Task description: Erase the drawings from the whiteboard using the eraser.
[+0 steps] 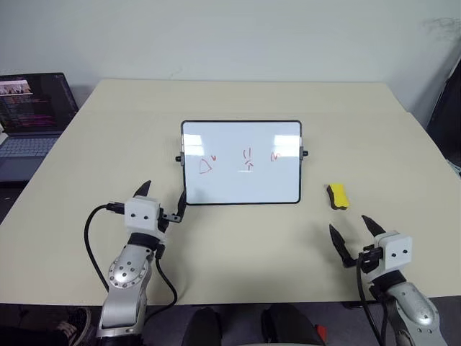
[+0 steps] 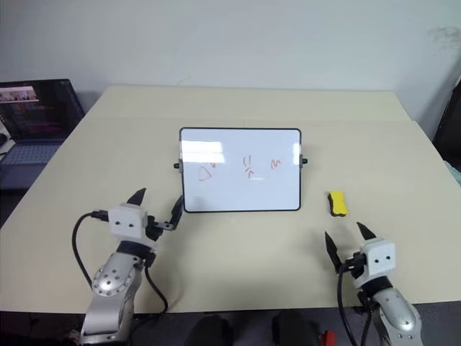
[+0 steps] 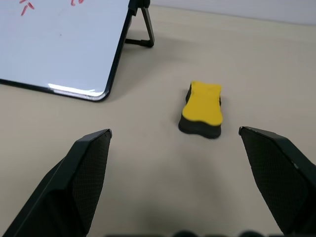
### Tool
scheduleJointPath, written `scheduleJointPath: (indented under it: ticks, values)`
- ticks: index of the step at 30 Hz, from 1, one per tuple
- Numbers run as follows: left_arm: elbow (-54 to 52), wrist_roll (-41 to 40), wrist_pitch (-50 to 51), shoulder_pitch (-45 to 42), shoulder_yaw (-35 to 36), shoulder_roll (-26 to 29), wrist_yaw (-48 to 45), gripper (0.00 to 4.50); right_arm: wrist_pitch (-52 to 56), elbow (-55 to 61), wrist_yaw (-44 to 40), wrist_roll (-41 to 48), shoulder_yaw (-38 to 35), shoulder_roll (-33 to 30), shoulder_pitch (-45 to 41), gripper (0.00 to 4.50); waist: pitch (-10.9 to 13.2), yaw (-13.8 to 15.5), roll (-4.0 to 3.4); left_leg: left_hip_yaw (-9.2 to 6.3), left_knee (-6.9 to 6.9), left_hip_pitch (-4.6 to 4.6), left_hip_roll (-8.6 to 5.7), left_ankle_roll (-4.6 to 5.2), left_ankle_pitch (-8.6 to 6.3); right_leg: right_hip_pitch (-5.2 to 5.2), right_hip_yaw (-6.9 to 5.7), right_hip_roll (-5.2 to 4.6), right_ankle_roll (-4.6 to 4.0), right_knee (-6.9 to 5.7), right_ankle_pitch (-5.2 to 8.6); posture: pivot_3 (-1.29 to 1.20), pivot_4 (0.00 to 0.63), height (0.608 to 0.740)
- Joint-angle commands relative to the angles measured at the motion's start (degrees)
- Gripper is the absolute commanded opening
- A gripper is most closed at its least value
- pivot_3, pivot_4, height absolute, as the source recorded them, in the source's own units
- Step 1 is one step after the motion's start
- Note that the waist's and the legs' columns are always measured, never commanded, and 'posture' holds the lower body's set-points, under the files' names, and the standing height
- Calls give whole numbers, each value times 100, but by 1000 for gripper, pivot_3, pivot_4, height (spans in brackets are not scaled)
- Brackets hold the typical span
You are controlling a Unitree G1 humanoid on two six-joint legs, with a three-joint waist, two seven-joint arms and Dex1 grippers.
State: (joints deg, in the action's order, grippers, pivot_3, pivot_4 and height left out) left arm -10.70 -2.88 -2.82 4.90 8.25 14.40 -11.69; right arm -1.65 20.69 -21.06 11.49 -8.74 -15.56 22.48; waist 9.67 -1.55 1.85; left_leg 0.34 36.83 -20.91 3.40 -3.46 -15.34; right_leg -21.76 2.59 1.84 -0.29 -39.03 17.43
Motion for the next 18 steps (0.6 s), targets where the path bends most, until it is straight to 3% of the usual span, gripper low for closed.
scheduleJointPath:
  ticks: [1,4,10,18]
  values:
    - [-113,147,141,93,13,-85,239,4500,429,163,-87,120,6,-163,-37,4481,0,-9,0,1,1,0,0,0,0,0,1,0,0,0,0,0,150,740]
    - [-82,285,104,343,-65,-207,387,4500,416,-196,-66,-43,92,-183,-137,4481,-4,-18,7,7,2,1,2,0,0,2,6,1,0,-1,0,0,150,740]
    - [-782,14,254,618,42,23,14,4500,739,696,344,144,-248,-188,-595,4481,-1,-15,4,9,2,-11,5,0,0,-23,10,7,0,-8,0,0,150,740]
    - [-1469,-1828,1280,-88,271,1626,-2128,4500,2741,1758,784,810,-121,-267,-1258,4481,1,-10,5,10,3,-24,7,-1,0,-33,4,10,0,-7,0,0,150,740]
